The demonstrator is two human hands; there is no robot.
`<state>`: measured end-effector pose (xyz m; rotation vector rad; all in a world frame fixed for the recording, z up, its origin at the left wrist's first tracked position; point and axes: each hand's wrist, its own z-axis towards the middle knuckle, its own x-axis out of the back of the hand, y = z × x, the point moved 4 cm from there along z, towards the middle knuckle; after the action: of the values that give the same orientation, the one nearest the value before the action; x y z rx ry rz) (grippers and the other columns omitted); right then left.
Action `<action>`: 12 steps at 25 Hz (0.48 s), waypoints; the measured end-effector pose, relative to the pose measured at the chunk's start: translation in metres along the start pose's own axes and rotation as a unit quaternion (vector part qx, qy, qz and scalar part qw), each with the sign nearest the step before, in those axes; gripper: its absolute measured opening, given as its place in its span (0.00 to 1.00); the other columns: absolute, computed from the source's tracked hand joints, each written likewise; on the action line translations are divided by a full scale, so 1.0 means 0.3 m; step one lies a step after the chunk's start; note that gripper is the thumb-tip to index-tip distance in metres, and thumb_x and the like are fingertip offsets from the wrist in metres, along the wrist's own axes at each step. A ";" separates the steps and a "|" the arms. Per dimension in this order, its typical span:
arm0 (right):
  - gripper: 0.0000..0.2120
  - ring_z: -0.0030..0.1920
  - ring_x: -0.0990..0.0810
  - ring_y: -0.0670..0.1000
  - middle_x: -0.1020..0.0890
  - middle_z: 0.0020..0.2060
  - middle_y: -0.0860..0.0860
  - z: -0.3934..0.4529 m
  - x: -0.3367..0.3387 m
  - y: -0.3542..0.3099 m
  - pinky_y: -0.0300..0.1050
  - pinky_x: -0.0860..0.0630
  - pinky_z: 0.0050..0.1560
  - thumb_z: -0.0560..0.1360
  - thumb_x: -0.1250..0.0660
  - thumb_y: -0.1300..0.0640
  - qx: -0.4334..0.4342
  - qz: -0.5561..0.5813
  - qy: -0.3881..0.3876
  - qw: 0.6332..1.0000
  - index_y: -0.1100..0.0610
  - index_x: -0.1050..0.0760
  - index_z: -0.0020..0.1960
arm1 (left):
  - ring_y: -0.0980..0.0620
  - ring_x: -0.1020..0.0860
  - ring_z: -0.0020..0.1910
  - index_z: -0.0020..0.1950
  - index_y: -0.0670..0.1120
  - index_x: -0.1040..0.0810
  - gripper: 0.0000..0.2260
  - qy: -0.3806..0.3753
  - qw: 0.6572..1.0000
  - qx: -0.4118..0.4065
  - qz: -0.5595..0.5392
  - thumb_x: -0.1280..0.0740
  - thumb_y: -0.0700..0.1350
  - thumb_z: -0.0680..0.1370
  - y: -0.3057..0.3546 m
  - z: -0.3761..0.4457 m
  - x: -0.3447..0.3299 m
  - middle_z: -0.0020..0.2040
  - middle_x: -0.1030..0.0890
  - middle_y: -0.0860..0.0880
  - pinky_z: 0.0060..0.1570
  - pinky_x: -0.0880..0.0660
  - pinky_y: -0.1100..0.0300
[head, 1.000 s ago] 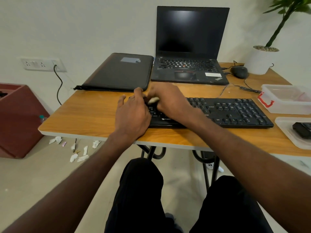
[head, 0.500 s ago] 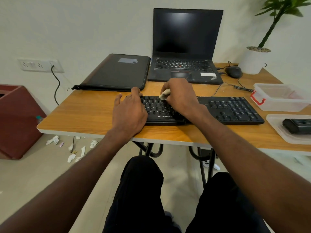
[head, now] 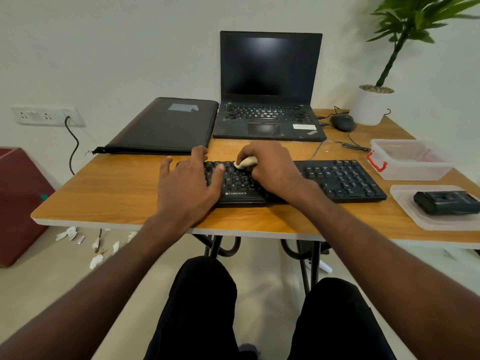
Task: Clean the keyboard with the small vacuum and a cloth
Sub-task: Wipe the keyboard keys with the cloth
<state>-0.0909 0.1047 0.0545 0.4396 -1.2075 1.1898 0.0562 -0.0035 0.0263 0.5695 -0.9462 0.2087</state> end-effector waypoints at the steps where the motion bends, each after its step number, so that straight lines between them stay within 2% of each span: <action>1: 0.16 0.54 0.19 0.50 0.15 0.51 0.48 0.008 -0.001 0.012 0.43 0.30 0.48 0.72 0.29 0.66 -0.008 0.009 0.010 1.000 0.49 0.15 0.54 | 0.48 0.19 0.66 0.75 0.51 0.33 0.26 -0.008 1.000 -0.009 -0.004 0.48 0.66 0.84 0.028 0.001 -0.010 0.64 0.16 0.49 0.81 0.46 0.39; 4: 0.14 0.51 0.20 0.50 0.16 0.50 0.46 -0.001 -0.006 0.000 0.49 0.22 0.48 0.72 0.28 0.64 0.025 0.023 0.017 0.999 0.49 0.15 0.53 | 0.49 0.20 0.66 0.75 0.52 0.33 0.27 -0.026 0.999 -0.043 0.012 0.50 0.68 0.85 0.073 0.007 -0.062 0.65 0.16 0.50 0.80 0.41 0.39; 6: 0.16 0.52 0.21 0.50 0.18 0.49 0.44 -0.020 0.005 0.009 0.49 0.22 0.44 0.72 0.28 0.64 0.026 -0.016 0.014 0.999 0.47 0.15 0.53 | 0.49 0.19 0.62 0.72 0.51 0.31 0.24 -0.028 0.998 -0.044 0.021 0.49 0.66 0.85 0.068 0.011 -0.078 0.61 0.16 0.49 0.78 0.38 0.40; 11: 0.13 0.53 0.19 0.50 0.16 0.49 0.45 -0.033 0.096 0.159 0.45 0.28 0.42 0.75 0.28 0.61 -0.116 -0.091 0.006 0.989 0.45 0.15 0.52 | 0.49 0.19 0.64 0.71 0.51 0.30 0.22 -0.019 0.999 -0.045 0.014 0.51 0.63 0.87 0.062 0.008 -0.082 0.62 0.16 0.49 0.78 0.38 0.40; 12: 0.12 0.51 0.19 0.49 0.16 0.48 0.45 -0.028 0.101 0.145 0.45 0.29 0.41 0.75 0.28 0.61 -0.116 -0.086 0.011 0.989 0.45 0.15 0.52 | 0.49 0.19 0.63 0.71 0.51 0.30 0.22 -0.018 0.999 -0.048 0.014 0.51 0.63 0.87 0.063 0.008 -0.085 0.62 0.16 0.49 0.78 0.38 0.40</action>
<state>-0.1282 0.1420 0.0649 0.3467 -1.2470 0.8932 0.0320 0.0127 0.0137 0.4728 -0.9941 0.1780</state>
